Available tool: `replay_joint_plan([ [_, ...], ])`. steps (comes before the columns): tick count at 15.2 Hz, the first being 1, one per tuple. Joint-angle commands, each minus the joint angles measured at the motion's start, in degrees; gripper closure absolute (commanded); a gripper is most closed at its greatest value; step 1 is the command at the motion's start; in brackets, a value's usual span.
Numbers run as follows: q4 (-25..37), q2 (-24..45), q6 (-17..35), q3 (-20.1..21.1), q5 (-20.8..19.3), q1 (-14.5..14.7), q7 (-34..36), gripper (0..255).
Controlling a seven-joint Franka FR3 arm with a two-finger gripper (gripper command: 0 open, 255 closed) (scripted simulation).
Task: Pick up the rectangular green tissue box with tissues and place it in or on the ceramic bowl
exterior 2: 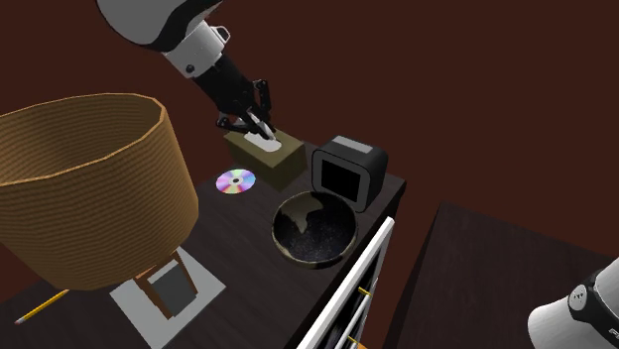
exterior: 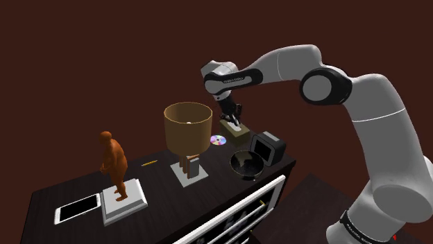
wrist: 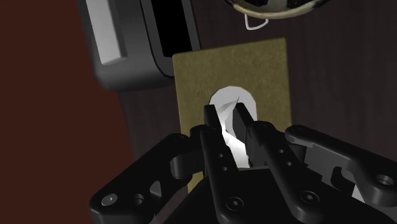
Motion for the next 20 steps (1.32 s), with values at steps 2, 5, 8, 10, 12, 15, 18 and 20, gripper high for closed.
replay_joint_plan([
  [2, 1.3, -0.62, -1.85, 0.01, 0.04, 0.16, -0.57, 255],
  [5, 2.92, -1.02, -3.76, -0.02, 0.03, 0.33, -1.2, 255],
  [8, 4.77, -1.28, -5.75, -0.07, -0.01, 0.53, -1.87, 255],
  [10, 6.14, -1.37, -7.12, -0.12, -0.05, 0.68, -2.33, 255],
  [12, 7.64, -1.38, -8.55, -0.17, -0.12, 0.85, -2.82, 255],
  [15, 9.74, -1.27, -10.43, -0.26, -0.24, 1.09, -3.48, 255],
  [18, -3.69, -10.41, -6.84, 0.93, 1.13, 0.64, -0.67, 255],
  [20, -10.73, -15.55, -5.29, 1.59, 2.08, 0.59, 0.78, 255],
])
